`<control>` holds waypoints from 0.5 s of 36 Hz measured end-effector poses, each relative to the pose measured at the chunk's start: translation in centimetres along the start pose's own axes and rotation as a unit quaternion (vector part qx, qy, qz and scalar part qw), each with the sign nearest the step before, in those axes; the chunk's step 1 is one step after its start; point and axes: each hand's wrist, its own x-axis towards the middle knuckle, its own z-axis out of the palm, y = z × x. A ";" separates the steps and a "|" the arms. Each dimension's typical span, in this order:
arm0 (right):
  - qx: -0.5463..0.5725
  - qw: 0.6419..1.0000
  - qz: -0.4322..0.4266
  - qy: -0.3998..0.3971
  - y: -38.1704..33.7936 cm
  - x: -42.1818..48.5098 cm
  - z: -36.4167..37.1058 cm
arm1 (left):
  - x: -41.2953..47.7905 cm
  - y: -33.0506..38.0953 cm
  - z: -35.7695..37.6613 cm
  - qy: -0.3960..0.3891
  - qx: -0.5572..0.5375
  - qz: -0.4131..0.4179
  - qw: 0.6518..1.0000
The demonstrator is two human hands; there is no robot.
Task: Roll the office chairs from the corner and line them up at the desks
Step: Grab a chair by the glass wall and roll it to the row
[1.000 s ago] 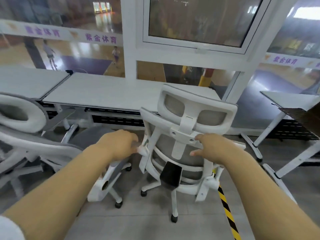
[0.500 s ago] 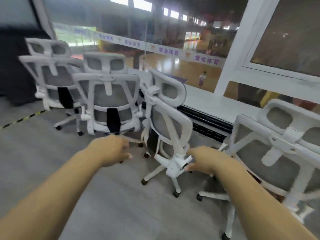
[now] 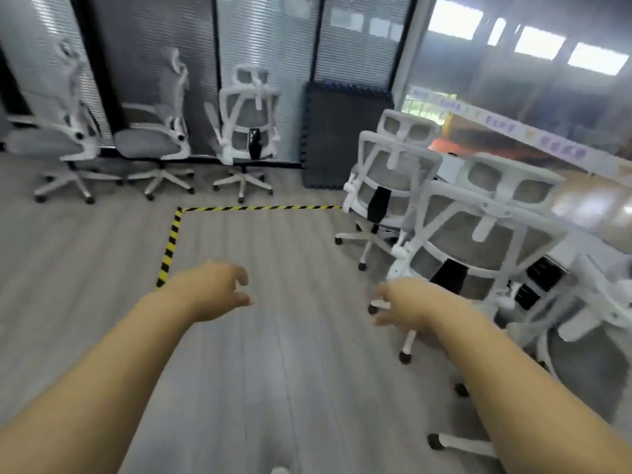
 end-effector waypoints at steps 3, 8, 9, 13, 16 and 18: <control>-0.025 0.998 -0.059 0.015 -4.4 5.3 -2.6 | 0.7 -5.1 -1.1 0.008 -0.015 -0.060 0.998; -0.046 0.989 -0.139 0.028 -11.6 14.5 -6.8 | 3.1 -12.4 -3.5 0.032 -0.023 -0.143 0.989; -0.051 0.986 -0.154 0.029 -13.0 16.3 -7.7 | 3.8 -13.7 -4.0 0.036 -0.026 -0.158 0.986; -0.058 0.977 -0.203 0.035 -18.3 23.0 -11.5 | 6.6 -18.5 -6.9 0.039 -0.040 -0.213 0.975; -0.051 0.970 -0.232 0.045 -21.6 27.2 -14.5 | 8.6 -21.7 -9.1 0.067 -0.035 -0.236 0.969; -0.056 0.966 -0.248 0.046 -23.7 29.6 -16.2 | 9.8 -23.7 -10.3 0.084 -0.043 -0.251 0.963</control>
